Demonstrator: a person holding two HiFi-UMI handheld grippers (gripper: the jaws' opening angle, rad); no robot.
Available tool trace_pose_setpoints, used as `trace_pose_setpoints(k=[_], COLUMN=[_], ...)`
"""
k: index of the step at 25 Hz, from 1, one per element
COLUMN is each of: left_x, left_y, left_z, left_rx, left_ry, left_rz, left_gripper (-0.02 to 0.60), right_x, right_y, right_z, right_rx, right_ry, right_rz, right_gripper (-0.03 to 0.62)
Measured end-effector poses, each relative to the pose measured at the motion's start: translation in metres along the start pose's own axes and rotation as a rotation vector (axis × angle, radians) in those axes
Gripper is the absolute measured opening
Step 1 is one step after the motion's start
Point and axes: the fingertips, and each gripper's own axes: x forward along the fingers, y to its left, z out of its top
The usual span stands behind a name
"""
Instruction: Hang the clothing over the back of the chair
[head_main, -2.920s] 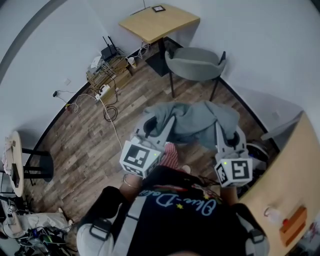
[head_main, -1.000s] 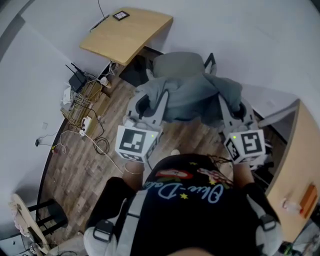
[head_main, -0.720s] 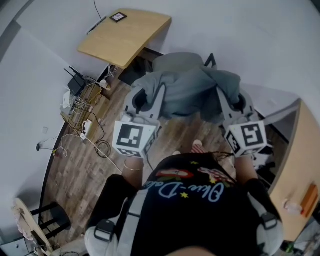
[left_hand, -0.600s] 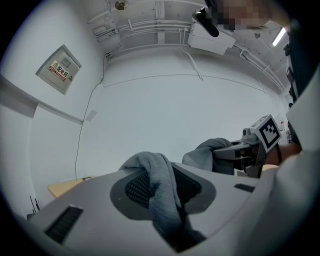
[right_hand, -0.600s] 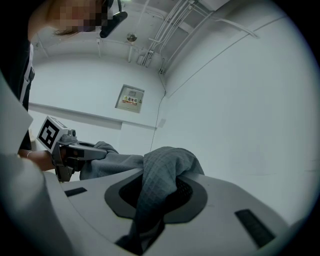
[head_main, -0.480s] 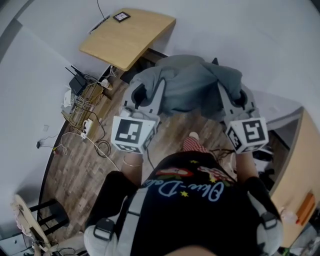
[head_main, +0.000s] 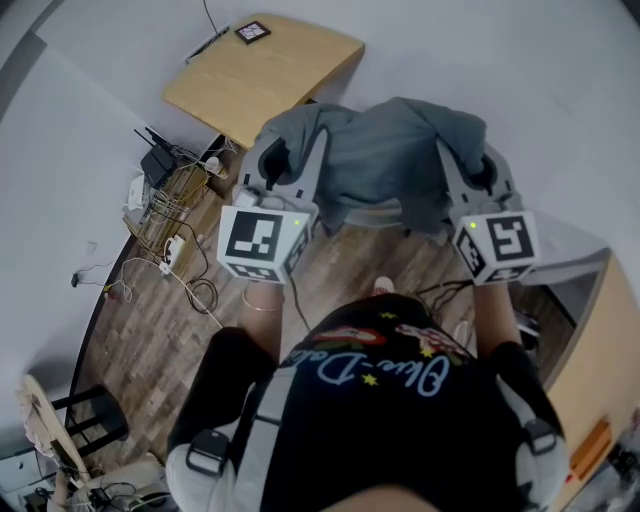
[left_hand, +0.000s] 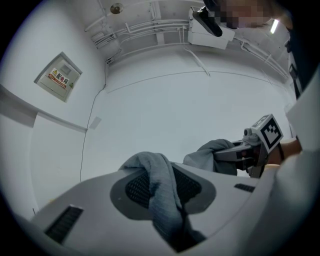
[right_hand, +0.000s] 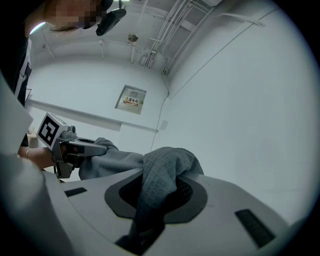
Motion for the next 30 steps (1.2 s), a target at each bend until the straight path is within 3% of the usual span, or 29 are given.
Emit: trace_pose_setpoints(k=[19,30], left_x=[0.058,0.034], left_y=[0.039,0.005], left_z=[0.009,-0.096], left_rx=[0.008,-0.095], left_ry=[-0.016,0.139], left_rz=[0.066,0.011], left_gripper=[0.097,0.097], right_x=[0.076,0.055], right_y=[-0.039,-0.017], right_z=[0.01,-0.088], right_rx=[0.007,0.05], right_ry=[-0.023,0.163], right_rz=[0.063,0.113], right_gripper=[0.071,0.072])
